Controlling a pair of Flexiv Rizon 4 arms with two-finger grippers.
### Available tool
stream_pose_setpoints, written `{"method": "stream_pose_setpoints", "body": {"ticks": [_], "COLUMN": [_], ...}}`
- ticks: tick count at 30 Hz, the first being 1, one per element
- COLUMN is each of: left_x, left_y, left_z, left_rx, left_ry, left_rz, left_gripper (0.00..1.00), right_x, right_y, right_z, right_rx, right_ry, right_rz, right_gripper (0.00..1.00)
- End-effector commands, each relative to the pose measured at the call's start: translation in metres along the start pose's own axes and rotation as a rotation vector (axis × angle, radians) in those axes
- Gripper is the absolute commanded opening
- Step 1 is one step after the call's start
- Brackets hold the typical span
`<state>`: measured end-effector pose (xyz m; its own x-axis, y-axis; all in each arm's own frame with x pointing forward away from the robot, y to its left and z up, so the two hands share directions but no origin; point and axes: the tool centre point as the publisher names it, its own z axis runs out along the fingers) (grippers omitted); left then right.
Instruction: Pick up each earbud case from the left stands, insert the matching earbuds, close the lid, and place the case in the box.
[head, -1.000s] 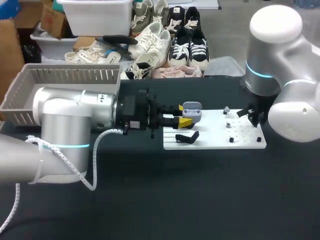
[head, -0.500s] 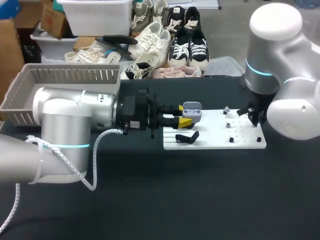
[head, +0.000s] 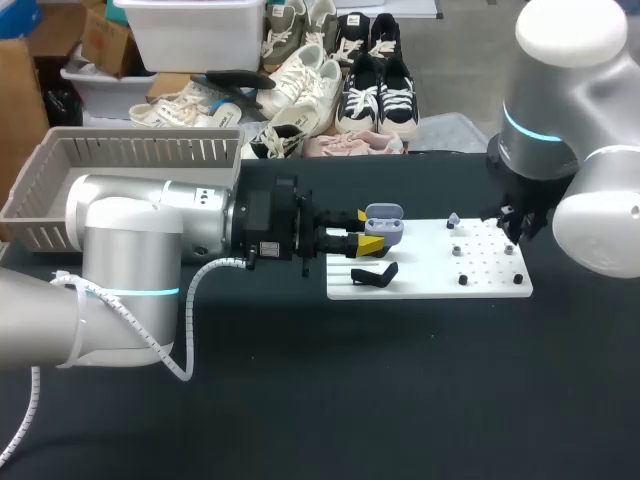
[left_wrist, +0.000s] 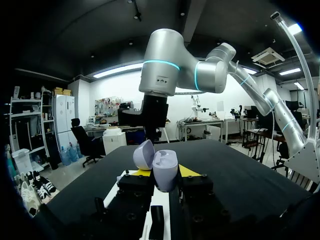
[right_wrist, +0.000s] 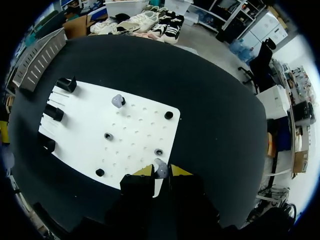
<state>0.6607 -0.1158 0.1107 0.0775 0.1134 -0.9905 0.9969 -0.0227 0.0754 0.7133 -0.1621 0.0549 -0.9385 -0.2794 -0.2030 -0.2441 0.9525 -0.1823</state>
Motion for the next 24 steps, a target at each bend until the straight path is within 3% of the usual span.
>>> {"method": "stream_pose_setpoints", "body": {"ticks": [1, 6, 12, 24], "left_x": [0.001, 0.001, 0.001, 0.001], "left_y": [0.001, 0.001, 0.001, 0.001], "left_z": [0.000, 0.000, 0.000, 0.000], "left_rx": [0.002, 0.002, 0.002, 0.002], "left_ry": [-0.001, -0.001, -0.001, -0.001], "left_rz": [0.000, 0.000, 0.000, 0.000], "left_gripper": [0.00, 0.00, 0.00, 0.00], "right_x": [0.018, 0.026, 0.036, 0.036], "right_y": [0.003, 0.018, 0.035, 0.035], "right_z": [-0.031, -0.056, -0.075, -0.075], "right_rx": [0.007, 0.017, 0.003, 0.003], "right_ry": [-0.034, 0.014, -0.008, -0.008], "right_rz": [0.021, 0.041, 0.025, 0.025], "right_gripper": [0.00, 0.00, 0.00, 0.00]}}
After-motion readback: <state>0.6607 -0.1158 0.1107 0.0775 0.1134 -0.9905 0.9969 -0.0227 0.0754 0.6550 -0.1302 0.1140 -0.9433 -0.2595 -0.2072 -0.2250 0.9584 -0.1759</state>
